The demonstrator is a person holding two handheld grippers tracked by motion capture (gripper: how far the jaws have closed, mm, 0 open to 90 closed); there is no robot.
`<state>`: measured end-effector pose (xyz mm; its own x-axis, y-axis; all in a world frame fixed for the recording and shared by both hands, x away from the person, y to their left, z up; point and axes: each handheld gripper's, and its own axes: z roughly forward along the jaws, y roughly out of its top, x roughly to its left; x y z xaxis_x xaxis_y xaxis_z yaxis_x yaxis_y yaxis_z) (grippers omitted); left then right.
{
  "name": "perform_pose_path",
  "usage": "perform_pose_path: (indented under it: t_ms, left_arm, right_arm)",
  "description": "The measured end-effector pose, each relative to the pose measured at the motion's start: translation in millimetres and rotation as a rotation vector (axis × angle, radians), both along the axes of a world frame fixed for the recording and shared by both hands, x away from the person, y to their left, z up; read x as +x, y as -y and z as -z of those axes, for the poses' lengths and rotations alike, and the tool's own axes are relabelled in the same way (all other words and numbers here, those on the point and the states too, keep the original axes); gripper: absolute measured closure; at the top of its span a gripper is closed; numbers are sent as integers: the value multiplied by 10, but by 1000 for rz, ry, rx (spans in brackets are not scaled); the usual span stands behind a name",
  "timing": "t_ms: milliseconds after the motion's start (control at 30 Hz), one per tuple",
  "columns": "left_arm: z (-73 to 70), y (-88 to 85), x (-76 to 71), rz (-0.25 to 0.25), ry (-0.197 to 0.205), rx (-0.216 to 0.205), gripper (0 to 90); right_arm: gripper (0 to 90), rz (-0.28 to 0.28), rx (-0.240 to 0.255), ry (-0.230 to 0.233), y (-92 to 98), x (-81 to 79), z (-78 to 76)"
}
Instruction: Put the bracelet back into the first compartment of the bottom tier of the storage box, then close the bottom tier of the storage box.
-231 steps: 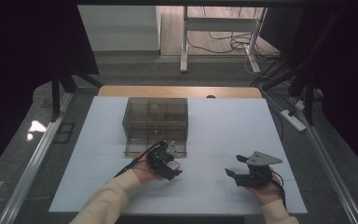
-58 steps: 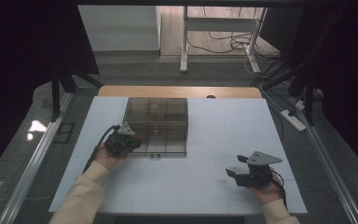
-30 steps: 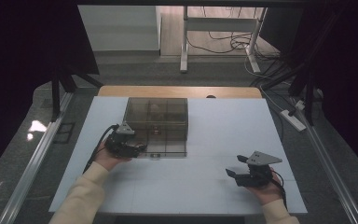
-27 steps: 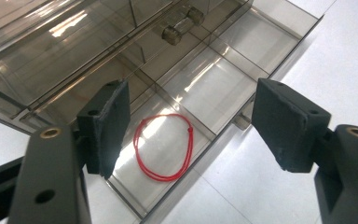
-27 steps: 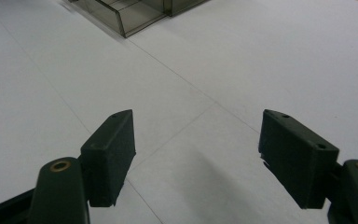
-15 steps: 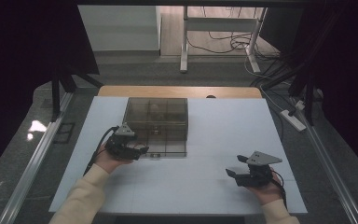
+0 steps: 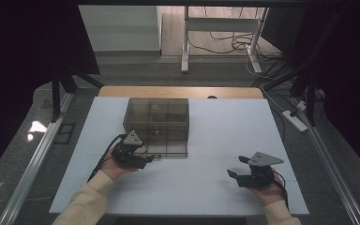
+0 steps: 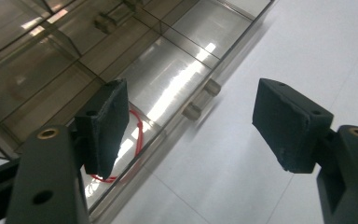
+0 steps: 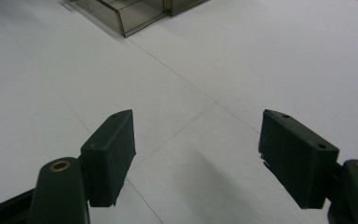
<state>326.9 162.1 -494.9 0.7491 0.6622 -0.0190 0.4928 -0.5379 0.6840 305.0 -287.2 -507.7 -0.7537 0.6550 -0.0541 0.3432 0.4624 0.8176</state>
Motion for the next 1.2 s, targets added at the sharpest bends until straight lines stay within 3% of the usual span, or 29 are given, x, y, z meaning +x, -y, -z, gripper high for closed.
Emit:
perform_pose_path:
  t_ms: [933, 1200]
  left_arm:
    - [109, 98, -68, 29, -23, 16, 284]
    - [178, 177, -94, 56, -34, 45, 326]
  right_arm:
    - [266, 2, 3, 6, 4, -7, -8]
    - [266, 4, -2, 7, 2, -7, -7]
